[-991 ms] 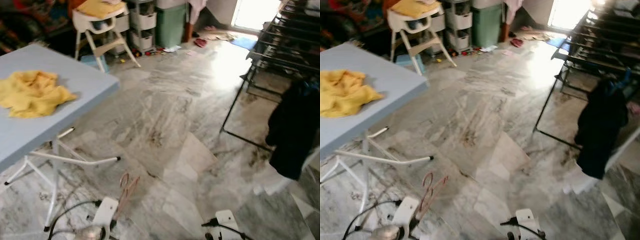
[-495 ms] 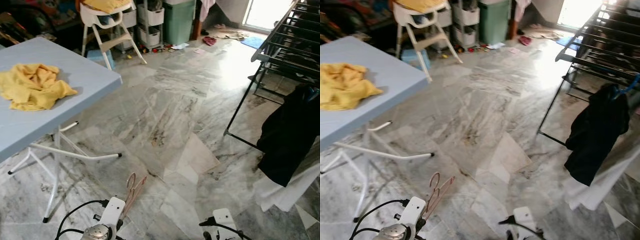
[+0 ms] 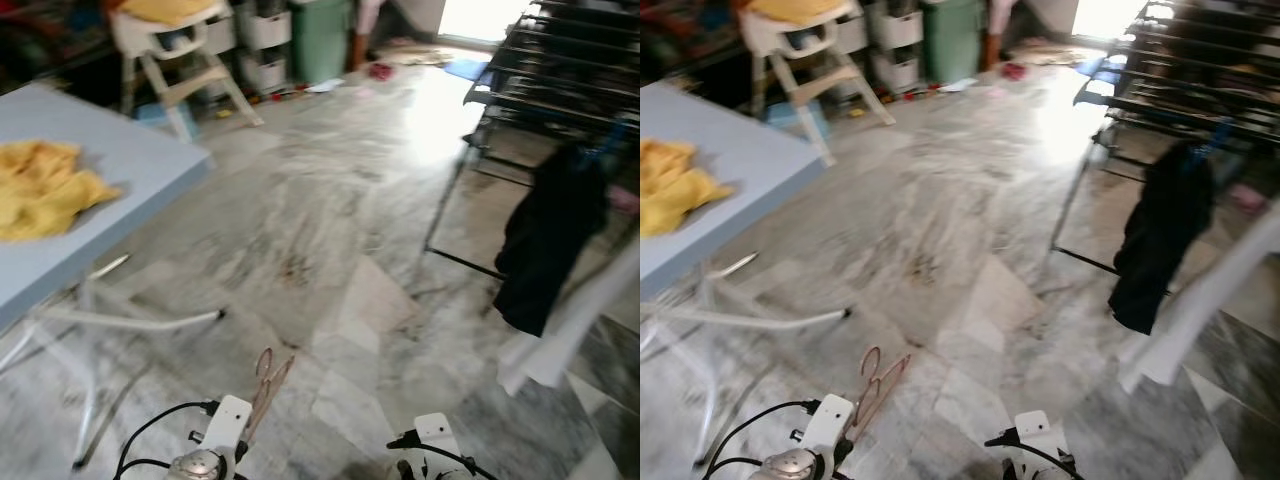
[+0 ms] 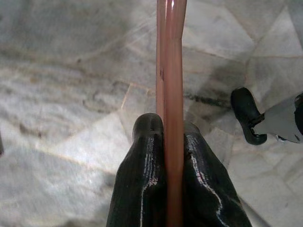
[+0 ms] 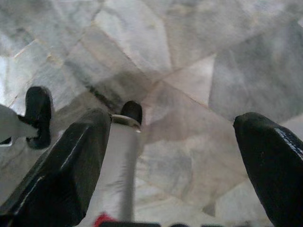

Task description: Hang hanger

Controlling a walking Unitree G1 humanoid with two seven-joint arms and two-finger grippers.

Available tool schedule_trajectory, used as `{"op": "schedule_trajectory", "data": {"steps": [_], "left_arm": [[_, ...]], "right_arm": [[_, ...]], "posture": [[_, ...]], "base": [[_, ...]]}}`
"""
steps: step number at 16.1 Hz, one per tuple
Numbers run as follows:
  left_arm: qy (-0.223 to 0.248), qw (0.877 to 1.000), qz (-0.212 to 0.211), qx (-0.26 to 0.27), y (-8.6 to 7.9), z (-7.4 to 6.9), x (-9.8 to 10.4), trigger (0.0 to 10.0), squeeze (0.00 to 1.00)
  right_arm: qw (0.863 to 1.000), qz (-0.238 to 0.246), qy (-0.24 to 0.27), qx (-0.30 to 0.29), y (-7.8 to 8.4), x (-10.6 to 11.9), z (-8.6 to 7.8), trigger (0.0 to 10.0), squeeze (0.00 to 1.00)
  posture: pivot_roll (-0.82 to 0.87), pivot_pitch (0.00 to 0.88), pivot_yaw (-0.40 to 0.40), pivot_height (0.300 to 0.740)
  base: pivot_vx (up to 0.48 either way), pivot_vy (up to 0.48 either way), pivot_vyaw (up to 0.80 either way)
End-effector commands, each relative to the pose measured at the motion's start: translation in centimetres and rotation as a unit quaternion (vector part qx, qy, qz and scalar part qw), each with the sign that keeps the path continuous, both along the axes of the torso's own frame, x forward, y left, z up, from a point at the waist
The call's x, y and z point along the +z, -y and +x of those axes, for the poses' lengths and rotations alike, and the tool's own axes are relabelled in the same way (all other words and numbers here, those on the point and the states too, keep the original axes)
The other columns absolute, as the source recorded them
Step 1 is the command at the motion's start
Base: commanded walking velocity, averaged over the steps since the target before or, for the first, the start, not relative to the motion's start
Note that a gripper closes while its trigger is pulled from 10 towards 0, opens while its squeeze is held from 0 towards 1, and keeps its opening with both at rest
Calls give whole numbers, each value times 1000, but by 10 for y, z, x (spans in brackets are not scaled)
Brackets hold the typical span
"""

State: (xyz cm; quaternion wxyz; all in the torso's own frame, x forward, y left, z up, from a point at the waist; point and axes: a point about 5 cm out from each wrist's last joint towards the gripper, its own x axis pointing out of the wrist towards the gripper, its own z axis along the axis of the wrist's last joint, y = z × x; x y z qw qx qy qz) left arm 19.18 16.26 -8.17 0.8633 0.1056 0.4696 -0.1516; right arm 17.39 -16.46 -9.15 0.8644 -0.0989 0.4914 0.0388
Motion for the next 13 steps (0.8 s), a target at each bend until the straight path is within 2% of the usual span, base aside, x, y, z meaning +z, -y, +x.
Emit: {"op": "schedule_trajectory", "data": {"steps": [1, 7, 13], "left_arm": [[3, 1000, 11, -1, -7, 2, 1, 10000, 0], [2, 1000, 15, -7, -9, 2, 2, 10000, 0], [5, 1000, 18, -10, -11, 4, 3, 10000, 0]], "right_arm": [[1000, 1, 1, 4, -7, 0, 2, 10000, 0], [1000, -3, 0, 11, -14, -1, 0, 10000, 0], [1000, -4, 2, 14, -14, 1, 3, 10000, 0]], "posture": [[-68, 73, 20, 740], [-71, 69, 24, 740], [-68, 70, 25, 740]], "base": [[0, 371, -788], [0, 372, -788], [0, 361, -771]]}}
